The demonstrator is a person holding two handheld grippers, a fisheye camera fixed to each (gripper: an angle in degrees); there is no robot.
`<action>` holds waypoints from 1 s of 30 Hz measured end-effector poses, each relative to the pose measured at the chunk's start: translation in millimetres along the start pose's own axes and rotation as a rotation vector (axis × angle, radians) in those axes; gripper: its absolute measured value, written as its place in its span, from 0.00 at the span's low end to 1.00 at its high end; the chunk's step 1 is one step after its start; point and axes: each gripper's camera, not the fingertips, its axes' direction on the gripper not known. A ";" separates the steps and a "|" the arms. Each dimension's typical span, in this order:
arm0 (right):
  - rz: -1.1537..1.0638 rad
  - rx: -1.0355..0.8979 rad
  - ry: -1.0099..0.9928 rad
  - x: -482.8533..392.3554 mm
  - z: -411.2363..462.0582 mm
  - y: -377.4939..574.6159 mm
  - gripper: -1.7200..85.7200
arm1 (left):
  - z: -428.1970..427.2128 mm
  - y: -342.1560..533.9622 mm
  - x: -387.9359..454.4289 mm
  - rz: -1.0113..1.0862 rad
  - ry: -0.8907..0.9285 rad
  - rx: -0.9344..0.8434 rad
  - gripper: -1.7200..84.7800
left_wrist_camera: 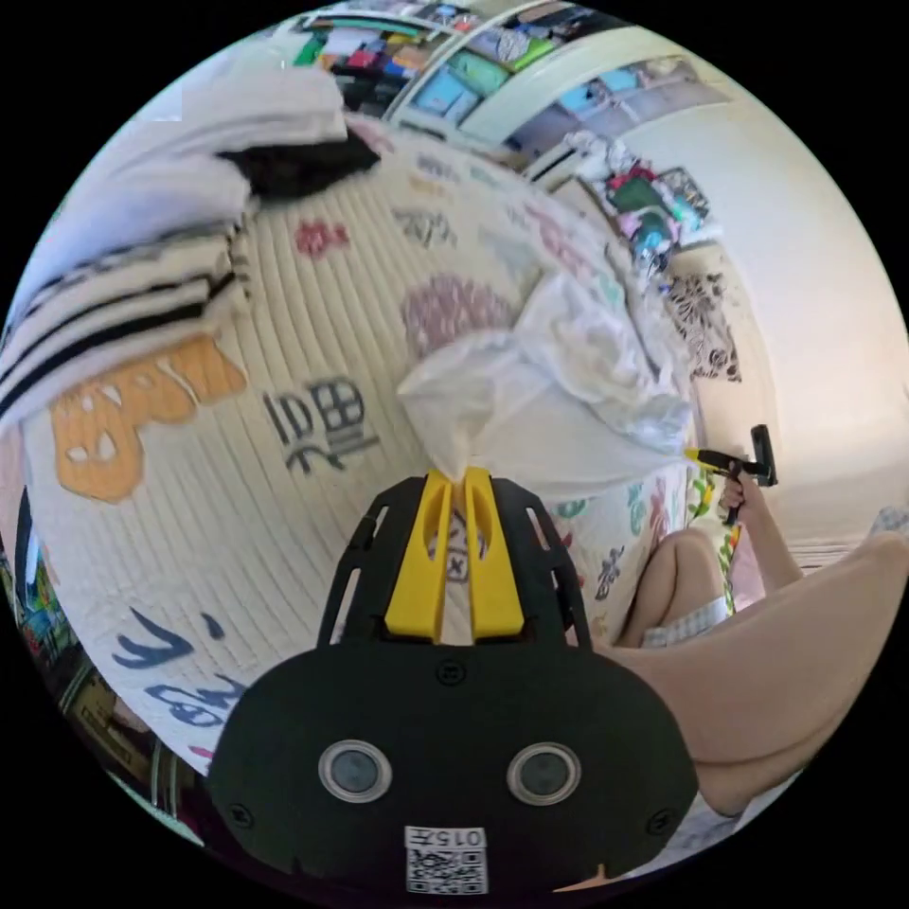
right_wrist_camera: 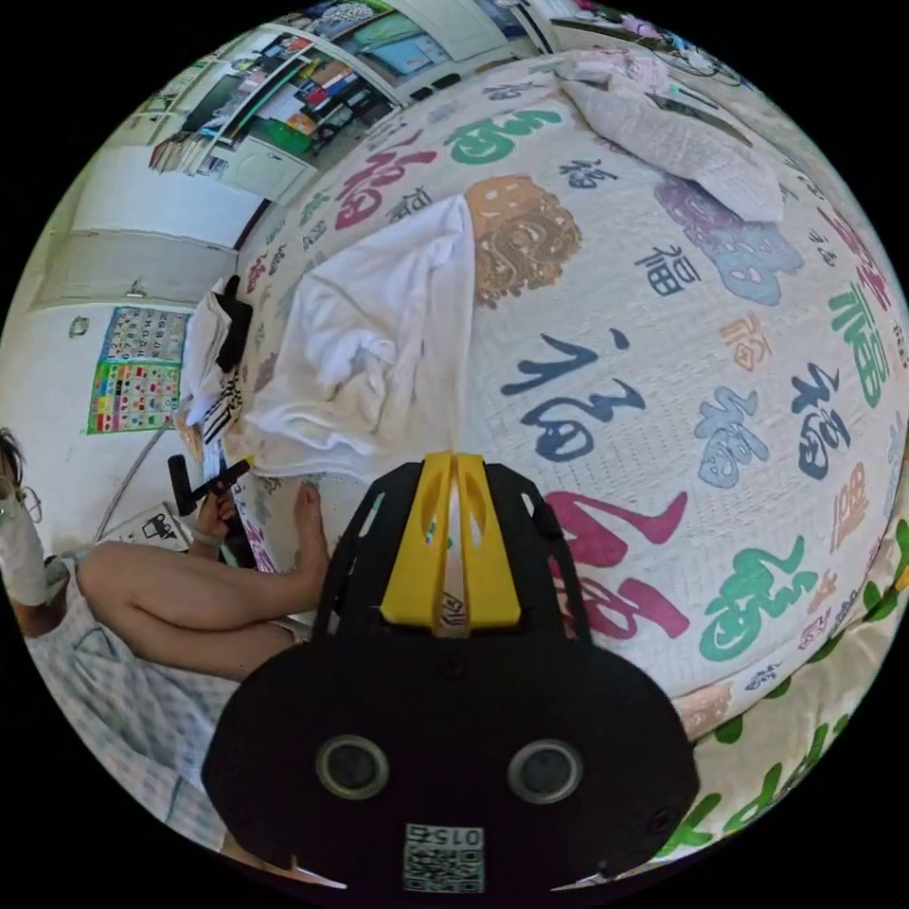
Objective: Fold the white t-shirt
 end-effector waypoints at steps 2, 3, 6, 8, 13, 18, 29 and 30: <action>0.031 0.002 0.045 -0.3 2.4 7.2 0.06 | 1.4 5.9 -3.7 -0.033 -0.013 -0.020 0.09; 0.023 0.037 0.065 -6.2 -0.9 11.5 0.07 | -8.8 7.7 -2.3 -0.031 -0.043 0.014 0.10; -0.067 0.063 0.060 -31.3 -0.1 13.5 0.09 | -39.3 -3.0 22.7 0.099 -0.205 0.100 0.11; -0.121 0.020 0.033 -47.5 9.6 9.2 0.09 | -48.3 -20.8 48.3 0.239 -0.251 0.129 0.12; -0.208 0.023 -0.060 -83.0 31.3 5.4 0.07 | -14.9 -93.2 133.5 0.615 -0.091 0.070 0.15; -0.175 0.068 -0.214 -98.5 32.8 16.2 0.07 | 89.2 -142.0 220.0 0.849 -0.087 -0.175 0.11; -0.196 0.164 -0.215 -122.8 5.6 37.5 0.06 | -64.5 -137.0 65.4 0.284 -0.067 0.226 0.03; -0.228 0.150 -0.204 -132.2 10.1 33.3 0.06 | -79.9 -124.0 39.8 0.206 -0.148 0.228 0.03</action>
